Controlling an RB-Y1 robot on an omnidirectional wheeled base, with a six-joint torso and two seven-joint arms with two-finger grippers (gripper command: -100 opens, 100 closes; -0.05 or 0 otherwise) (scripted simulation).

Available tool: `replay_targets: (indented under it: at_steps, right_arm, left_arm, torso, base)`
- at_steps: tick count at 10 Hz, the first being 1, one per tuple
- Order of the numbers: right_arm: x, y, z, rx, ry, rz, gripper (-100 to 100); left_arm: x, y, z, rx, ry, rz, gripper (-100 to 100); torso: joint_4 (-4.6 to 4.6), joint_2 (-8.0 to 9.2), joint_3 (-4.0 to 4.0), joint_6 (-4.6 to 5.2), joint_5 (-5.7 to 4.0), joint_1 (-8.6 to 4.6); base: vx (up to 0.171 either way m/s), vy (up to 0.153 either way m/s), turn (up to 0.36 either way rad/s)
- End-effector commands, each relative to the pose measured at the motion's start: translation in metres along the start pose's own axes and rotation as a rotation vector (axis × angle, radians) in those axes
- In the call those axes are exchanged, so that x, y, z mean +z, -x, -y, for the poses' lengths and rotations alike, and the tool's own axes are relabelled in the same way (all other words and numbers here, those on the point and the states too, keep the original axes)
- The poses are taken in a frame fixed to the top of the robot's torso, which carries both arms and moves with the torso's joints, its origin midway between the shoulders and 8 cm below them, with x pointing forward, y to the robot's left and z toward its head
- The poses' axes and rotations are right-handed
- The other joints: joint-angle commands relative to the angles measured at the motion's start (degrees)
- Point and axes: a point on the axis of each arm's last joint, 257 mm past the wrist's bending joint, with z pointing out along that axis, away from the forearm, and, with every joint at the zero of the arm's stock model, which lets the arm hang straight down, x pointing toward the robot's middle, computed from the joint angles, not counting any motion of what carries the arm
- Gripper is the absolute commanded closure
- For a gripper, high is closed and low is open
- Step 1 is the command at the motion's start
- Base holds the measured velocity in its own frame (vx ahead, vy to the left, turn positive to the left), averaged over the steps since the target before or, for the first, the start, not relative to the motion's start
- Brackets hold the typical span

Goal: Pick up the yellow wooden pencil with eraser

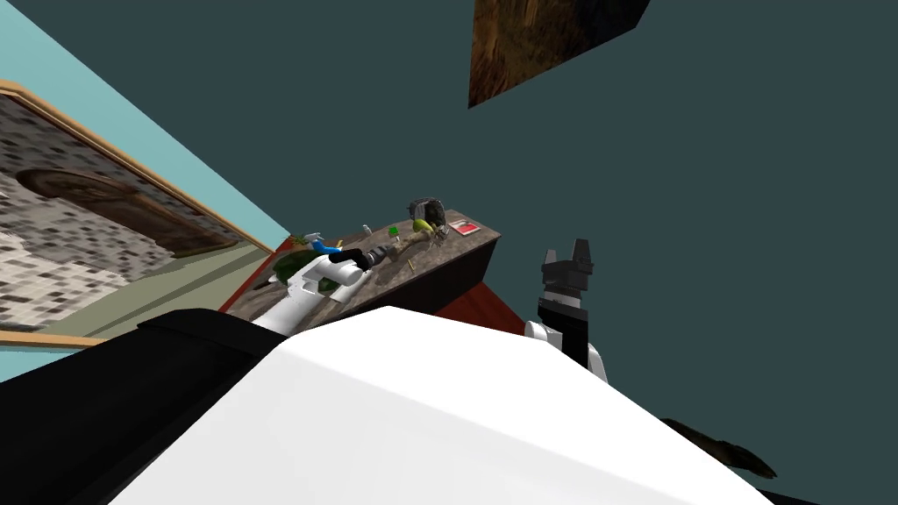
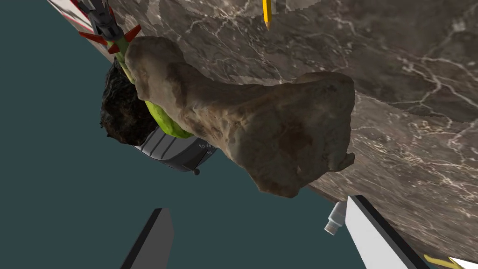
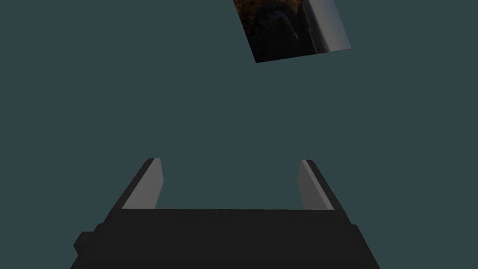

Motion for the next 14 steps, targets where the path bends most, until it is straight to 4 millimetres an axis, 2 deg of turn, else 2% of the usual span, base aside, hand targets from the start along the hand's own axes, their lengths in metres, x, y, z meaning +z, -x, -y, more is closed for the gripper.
replay_targets:
  at_steps: [1,7,14]
  right_arm:
    - [0.0,0.0,0.0,0.0,0.0,0.0,0]
    - [0.0,0.0,0.0,0.0,0.0,0.0,0]
    - [0.0,0.0,0.0,0.0,0.0,0.0,0]
  left_arm:
    - [0.001,-0.004,-0.012,0.006,0.048,-0.025,-100]
    - [0.004,-0.015,-0.055,0.031,0.224,-0.152,-100]
    - [-0.009,-0.033,-0.102,0.049,0.42,-0.309,-100]
  torso:
    - [0.0,0.0,0.0,0.0,0.0,0.0]
    - [-0.01,-0.05,-0.03,-0.04,0.0,0.0]
    - [-0.04,-0.17,-0.1,-0.03,-0.01,-0.04]
  base:
    - [0.04,0.0,-0.073]
    - [0.049,-0.006,-0.068]
    - [0.063,-0.011,-0.059]
